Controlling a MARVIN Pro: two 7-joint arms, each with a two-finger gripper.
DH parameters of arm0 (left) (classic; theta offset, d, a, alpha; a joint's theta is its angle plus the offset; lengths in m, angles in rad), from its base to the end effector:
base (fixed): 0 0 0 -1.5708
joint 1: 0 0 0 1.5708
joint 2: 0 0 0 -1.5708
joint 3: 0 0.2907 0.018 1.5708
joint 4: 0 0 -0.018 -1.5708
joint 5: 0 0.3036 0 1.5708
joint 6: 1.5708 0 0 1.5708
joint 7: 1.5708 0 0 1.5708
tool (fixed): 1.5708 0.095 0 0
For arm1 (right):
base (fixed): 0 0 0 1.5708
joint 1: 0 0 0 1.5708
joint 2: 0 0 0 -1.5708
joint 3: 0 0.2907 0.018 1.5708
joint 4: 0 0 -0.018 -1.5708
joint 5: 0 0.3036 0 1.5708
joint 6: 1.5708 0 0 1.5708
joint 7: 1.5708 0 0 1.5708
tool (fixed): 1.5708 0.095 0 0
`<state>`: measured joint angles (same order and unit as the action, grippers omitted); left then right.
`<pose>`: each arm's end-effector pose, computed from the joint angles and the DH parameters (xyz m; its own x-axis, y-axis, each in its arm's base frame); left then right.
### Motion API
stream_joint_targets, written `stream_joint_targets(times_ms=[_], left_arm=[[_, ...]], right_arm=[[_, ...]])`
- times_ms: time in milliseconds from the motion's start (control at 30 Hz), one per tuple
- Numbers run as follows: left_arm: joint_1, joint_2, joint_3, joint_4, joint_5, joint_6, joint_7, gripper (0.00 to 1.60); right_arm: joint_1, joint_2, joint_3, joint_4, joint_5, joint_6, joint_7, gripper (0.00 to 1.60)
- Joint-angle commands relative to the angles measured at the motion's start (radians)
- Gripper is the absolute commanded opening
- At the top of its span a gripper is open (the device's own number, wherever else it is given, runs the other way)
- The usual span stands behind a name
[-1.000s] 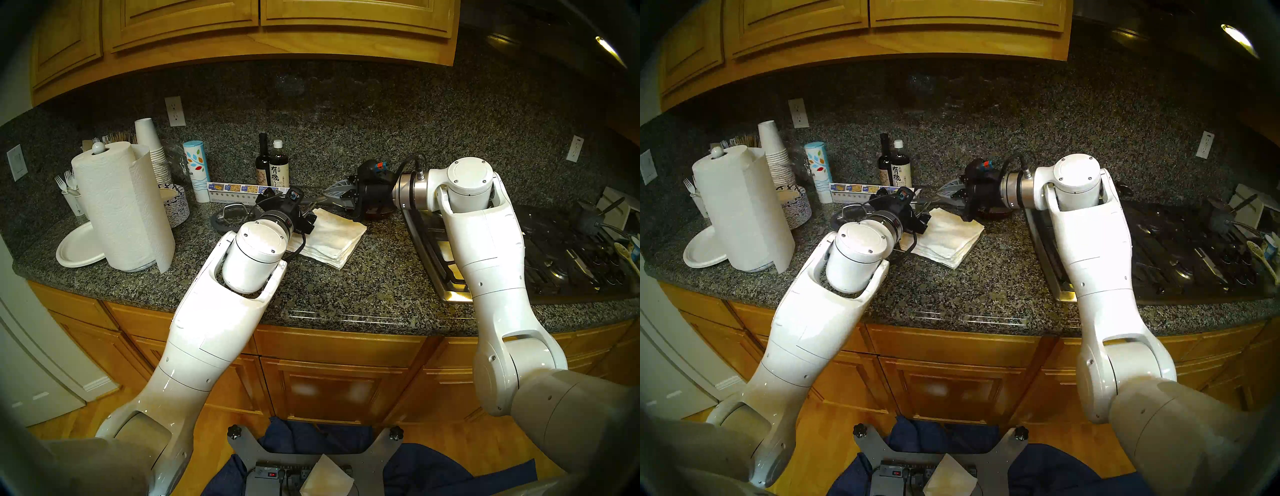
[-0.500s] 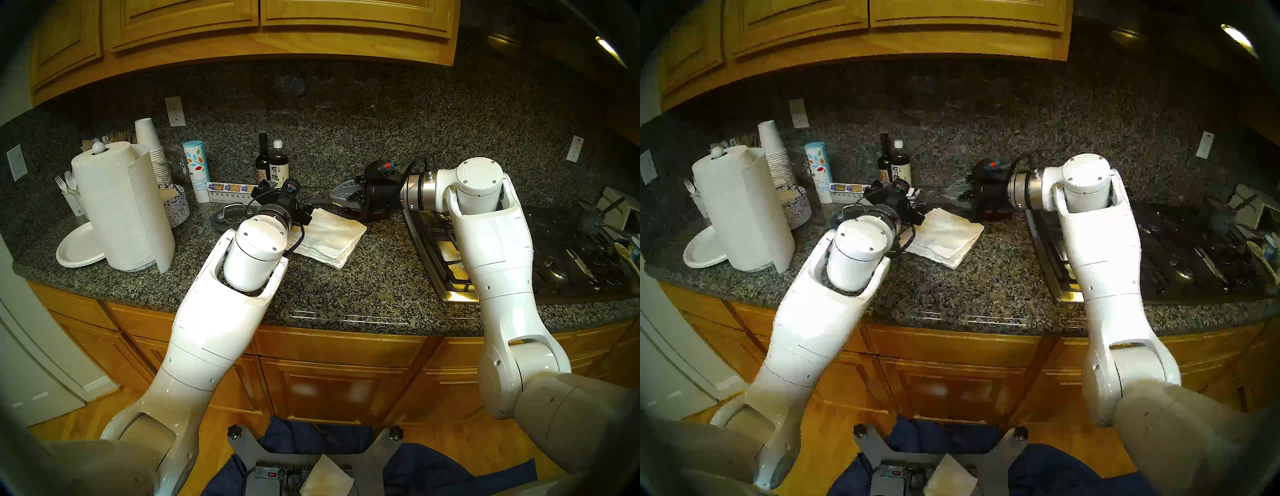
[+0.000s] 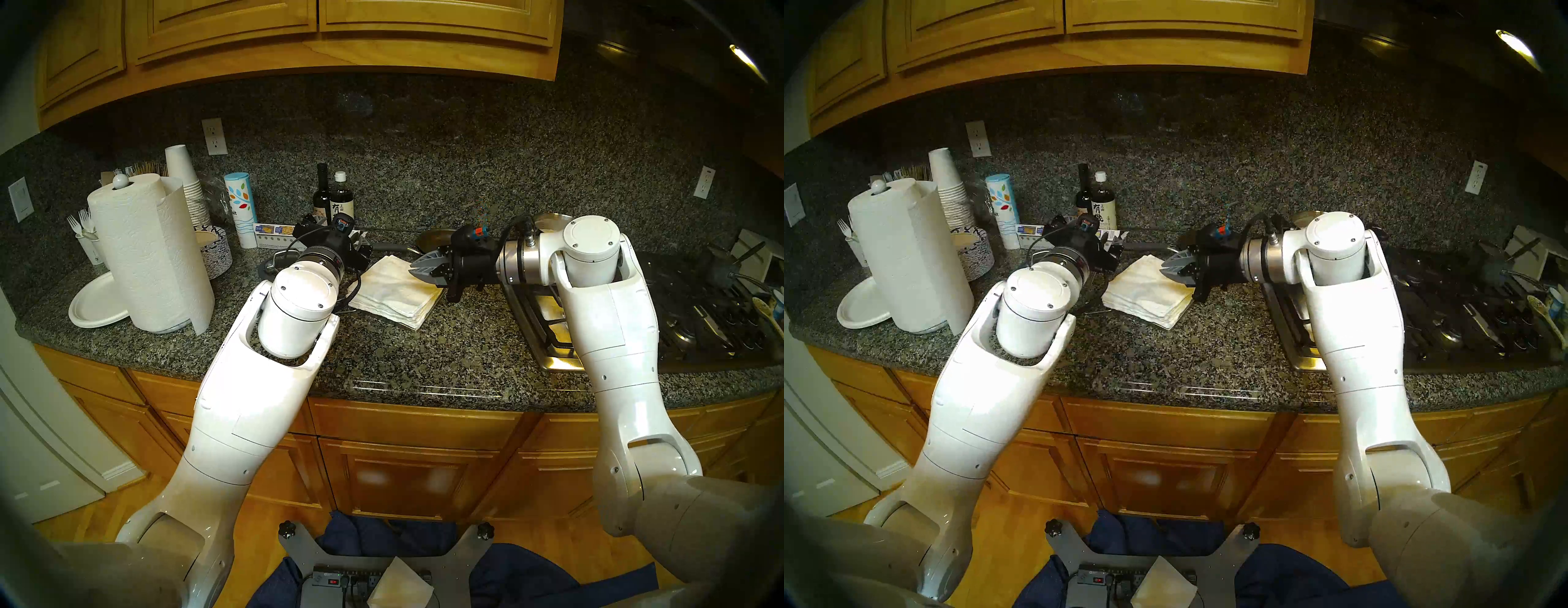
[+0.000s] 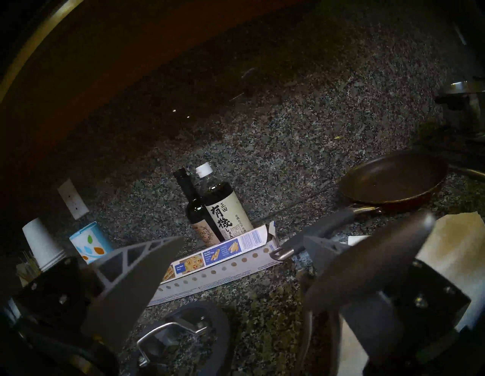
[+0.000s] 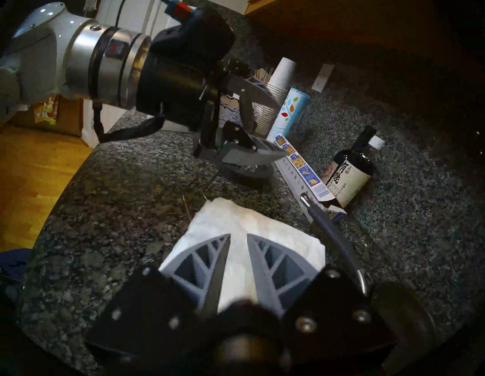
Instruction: Take napkin out of napkin holder
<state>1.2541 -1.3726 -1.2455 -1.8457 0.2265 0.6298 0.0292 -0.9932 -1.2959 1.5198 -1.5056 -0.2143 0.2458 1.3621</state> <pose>0.4534 -0.0617 -0.1399 0.0001 -0.4600 0.8879 -0.0882 -0.8845 -0.4582 0.4802 0.0067 -0.1284 -0.2098 0.4656 0.8598 0.8937 -0.2653 0.3618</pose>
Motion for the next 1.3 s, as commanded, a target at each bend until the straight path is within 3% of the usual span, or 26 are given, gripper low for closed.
stream_joint_targets(times_ms=[0, 133, 400, 733, 767, 933, 1267], left_arm=[[-0.012, 0.010, -0.020, -0.063, -0.010, -0.003, -0.012, 1.60], [0.002, 0.024, -0.026, -0.102, -0.047, -0.013, -0.064, 1.60], [0.028, 0.044, -0.068, -0.172, -0.199, -0.021, -0.225, 1.60], [0.067, 0.072, -0.149, -0.214, -0.227, -0.011, -0.232, 1.60], [0.072, 0.074, -0.155, -0.218, -0.229, -0.011, -0.235, 1.60], [0.090, 0.079, -0.176, -0.232, -0.236, -0.012, -0.236, 1.60], [0.095, 0.081, -0.183, -0.226, -0.244, -0.017, -0.234, 1.60]], right_arm=[[-0.007, -0.001, 0.014, -0.053, 0.004, 0.014, -0.008, 0.71], [-0.014, 0.009, 0.004, -0.065, 0.002, 0.019, 0.009, 0.72], [-0.030, 0.016, -0.018, -0.086, -0.007, 0.031, 0.034, 0.81], [-0.044, 0.020, -0.043, -0.094, -0.032, 0.043, 0.032, 0.96], [-0.043, 0.020, -0.046, -0.094, -0.035, 0.045, 0.031, 1.05], [-0.043, 0.020, -0.054, -0.097, -0.053, 0.047, 0.022, 1.04], [-0.029, 0.015, -0.058, -0.066, -0.080, 0.053, 0.017, 0.82]])
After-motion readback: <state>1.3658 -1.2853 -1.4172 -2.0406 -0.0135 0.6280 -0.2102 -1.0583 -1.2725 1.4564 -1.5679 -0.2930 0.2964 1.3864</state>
